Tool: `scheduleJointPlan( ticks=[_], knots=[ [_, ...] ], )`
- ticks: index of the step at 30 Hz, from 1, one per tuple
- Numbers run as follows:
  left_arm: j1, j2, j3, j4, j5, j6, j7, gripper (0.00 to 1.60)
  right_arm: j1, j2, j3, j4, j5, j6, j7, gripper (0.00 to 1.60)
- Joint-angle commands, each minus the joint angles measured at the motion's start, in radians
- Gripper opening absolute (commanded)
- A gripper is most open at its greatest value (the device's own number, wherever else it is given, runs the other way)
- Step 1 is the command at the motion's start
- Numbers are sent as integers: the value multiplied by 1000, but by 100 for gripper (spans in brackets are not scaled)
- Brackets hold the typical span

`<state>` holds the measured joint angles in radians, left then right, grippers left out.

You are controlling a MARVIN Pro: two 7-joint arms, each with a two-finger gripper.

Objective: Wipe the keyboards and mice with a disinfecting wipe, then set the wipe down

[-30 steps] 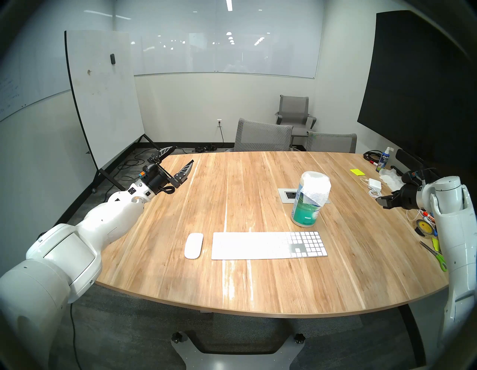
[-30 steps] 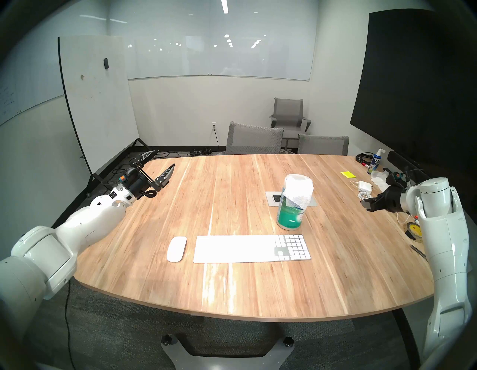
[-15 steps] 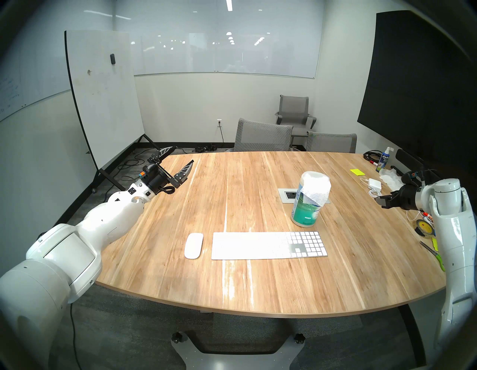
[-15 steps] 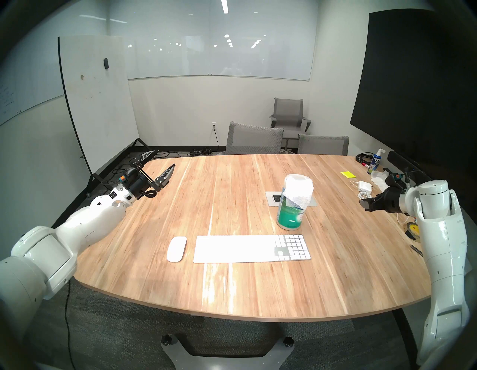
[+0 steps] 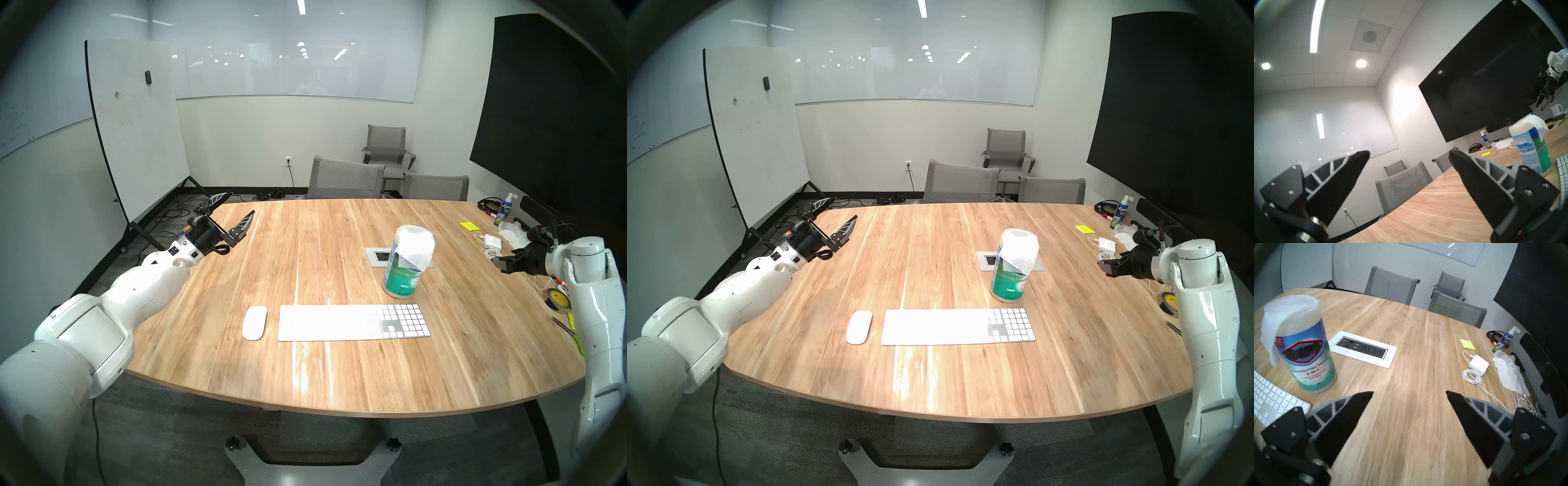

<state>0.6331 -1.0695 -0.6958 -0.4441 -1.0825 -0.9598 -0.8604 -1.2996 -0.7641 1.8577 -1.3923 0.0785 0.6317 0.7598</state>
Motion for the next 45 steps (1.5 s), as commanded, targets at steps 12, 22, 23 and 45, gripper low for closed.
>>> scheduleJointPlan(
  ticks=[12, 22, 23, 45],
  knots=[
    [-20, 1, -5, -6, -1, 0, 1, 160, 61, -8, -12, 39, 15, -97, 11, 160],
    [-20, 1, -6, -6, -1, 1, 1, 160, 66, -12, -12, 48, 16, -95, 21, 160],
    [-20, 1, -6, -6, -1, 1, 1, 160, 65, -13, -11, 48, 16, -94, 22, 160],
    [-20, 1, -6, -6, -1, 1, 1, 160, 66, -71, 20, 76, 51, -136, 14, 160]
  ],
)
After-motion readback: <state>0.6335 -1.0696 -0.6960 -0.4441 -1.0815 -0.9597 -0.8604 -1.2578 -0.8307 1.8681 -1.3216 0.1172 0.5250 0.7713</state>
